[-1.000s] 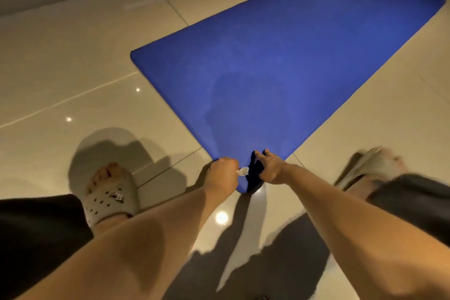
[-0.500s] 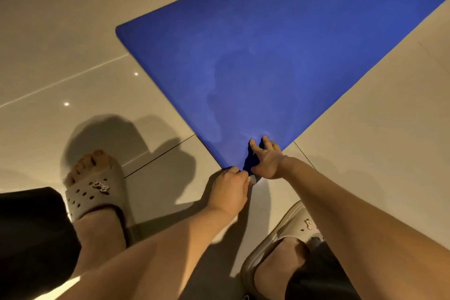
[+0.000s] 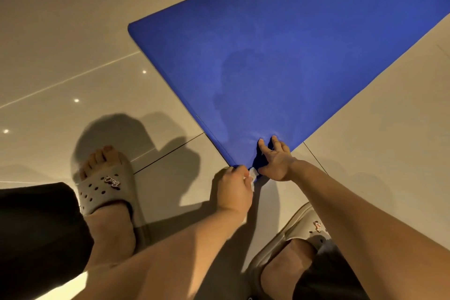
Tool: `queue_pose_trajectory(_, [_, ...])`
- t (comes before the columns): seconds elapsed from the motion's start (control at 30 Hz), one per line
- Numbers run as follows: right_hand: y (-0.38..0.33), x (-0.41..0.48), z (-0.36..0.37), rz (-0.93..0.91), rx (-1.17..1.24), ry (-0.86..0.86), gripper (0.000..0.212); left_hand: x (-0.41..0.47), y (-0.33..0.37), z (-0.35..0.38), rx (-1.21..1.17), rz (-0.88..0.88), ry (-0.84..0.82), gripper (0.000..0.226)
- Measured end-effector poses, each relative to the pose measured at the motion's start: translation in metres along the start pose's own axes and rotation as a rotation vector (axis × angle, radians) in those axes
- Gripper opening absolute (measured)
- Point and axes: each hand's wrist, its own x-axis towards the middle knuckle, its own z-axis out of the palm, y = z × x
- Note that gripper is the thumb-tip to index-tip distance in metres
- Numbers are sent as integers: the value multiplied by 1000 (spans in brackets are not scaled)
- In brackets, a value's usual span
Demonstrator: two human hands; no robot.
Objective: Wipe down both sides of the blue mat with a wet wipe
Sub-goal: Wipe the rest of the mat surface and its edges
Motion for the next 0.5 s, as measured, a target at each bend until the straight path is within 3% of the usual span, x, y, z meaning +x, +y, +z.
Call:
queue_pose_trajectory(0.07, [0,0,1,-1,0,8,93,15,-9,-8,5,18,31,16])
queue_pose_trajectory(0.17, [0,-1,2,-9,8,13,91,57,-37,-27,-33,-160,185,38])
queue_pose_trajectory(0.27, [-2,-3,4,-7,-1,13,93,55,-39,-24,-81,-256,271,25])
queue_pose_trajectory(0.33, [-4,-5,4,-4,-7,15,95,31,-23,-6,-196,-246,282,25])
queue_pose_trajectory(0.5, [-5,-6,3,-9,3,16,95,32,-29,1,-222,-273,201,35])
